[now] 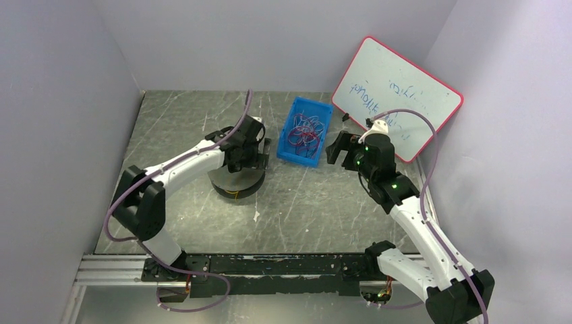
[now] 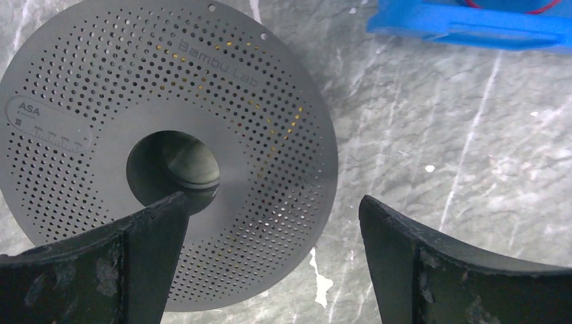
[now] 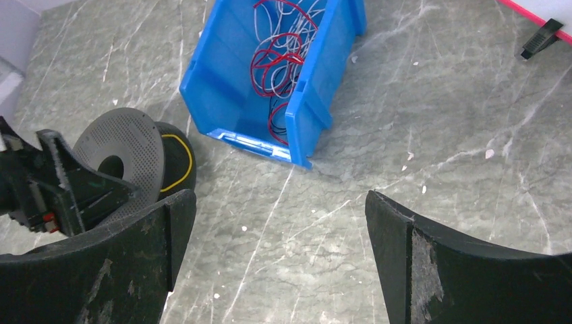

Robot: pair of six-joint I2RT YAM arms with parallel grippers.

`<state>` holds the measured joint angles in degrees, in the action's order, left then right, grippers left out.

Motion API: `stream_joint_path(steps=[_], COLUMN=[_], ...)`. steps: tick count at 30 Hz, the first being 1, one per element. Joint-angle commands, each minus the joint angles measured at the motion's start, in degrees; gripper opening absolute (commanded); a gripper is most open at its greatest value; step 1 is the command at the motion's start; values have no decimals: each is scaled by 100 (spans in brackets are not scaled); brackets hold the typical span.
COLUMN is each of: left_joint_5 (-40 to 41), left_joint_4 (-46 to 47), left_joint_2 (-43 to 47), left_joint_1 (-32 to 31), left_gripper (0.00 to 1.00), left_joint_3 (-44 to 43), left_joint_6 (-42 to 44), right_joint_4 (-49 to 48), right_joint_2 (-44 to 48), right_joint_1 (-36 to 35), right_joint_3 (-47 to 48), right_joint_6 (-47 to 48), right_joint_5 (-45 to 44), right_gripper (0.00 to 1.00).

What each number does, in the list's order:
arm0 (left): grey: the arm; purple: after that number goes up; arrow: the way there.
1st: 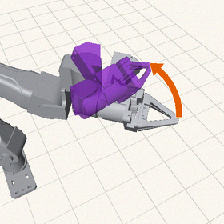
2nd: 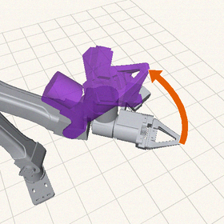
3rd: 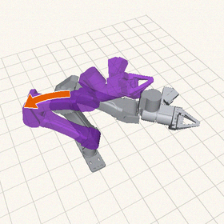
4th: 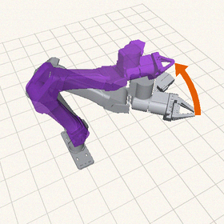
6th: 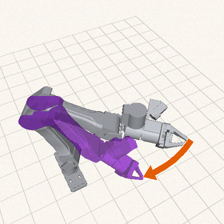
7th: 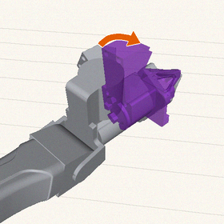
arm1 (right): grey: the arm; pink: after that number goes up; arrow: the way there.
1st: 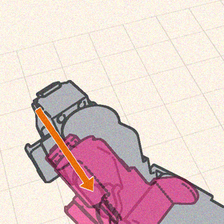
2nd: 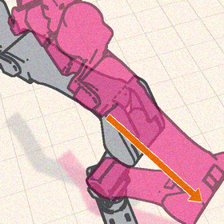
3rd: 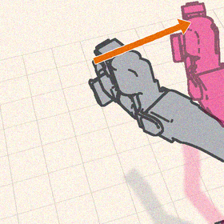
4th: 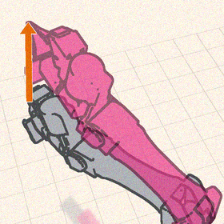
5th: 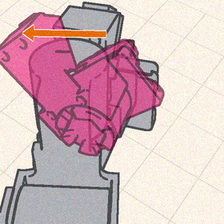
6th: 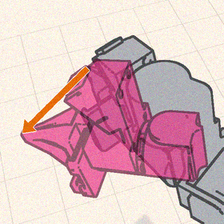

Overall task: Wrap the cables
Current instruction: Pick up the cable reel from the center of the board.

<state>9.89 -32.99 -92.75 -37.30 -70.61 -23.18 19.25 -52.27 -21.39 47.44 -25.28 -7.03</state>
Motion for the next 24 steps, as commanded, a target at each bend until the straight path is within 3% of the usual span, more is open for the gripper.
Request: stream_joint_path(steps=[1, 24], left_joint_5=[391, 239], left_joint_4=[-367, -489], left_joint_2=[-325, -988], left_joint_1=[-46, -256], left_gripper=[99, 100], left_joint_3=[-316, -646], left_joint_6=[-73, 156], right_joint_4=[-14, -47], right_joint_2=[36, 57], right_joint_1=[12, 12], right_joint_3=[-41, -106], right_joint_6=[26, 84], right_joint_5=[23, -120], right_gripper=[100, 100])
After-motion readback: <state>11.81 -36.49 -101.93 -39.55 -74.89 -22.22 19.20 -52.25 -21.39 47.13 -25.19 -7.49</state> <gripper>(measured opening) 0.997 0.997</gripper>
